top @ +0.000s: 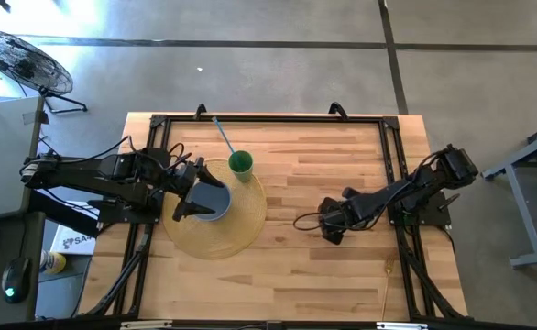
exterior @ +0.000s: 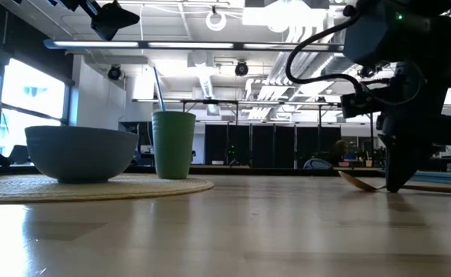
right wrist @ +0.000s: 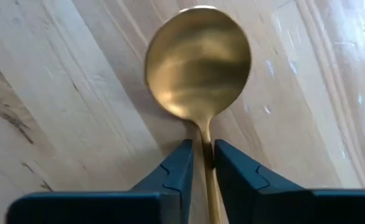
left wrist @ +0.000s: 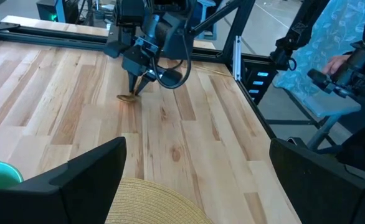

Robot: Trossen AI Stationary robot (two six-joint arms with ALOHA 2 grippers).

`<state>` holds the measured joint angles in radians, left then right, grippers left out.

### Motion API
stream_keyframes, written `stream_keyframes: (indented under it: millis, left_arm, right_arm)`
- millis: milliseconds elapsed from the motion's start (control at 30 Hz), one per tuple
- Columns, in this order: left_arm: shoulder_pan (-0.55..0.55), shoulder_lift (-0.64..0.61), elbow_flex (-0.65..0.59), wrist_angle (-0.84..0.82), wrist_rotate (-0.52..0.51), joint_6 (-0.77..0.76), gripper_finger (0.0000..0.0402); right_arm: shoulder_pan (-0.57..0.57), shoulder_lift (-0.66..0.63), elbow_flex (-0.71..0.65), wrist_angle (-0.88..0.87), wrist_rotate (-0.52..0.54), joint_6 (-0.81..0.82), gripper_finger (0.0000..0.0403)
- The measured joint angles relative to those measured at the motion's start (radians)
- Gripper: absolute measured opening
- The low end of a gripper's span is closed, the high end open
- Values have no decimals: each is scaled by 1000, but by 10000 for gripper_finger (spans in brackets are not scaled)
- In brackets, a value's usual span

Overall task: Pick & Place Utensil
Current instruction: Put the gold spoon into the blue bowl on the brown mat

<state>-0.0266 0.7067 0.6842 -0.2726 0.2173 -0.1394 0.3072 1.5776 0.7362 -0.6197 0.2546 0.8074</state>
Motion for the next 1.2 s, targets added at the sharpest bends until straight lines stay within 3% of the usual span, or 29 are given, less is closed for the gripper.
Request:
stream_keyframes:
  millis: [200,500,833,1200]
  left_arm:
    - [0,0,0,0,0,0,389]
    - [0,0,0,0,0,0,389]
    - [0,0,0,0,0,0,389]
    - [0,0,0,2,-1,0,389]
  right_arm:
    - [0,0,1,20,-17,-4,10]
    - [-7,3,51,143,-46,-89,9]
    - [-53,22,68,480,-57,-334,10]
    - [-87,197,68,816,-79,-474,14]
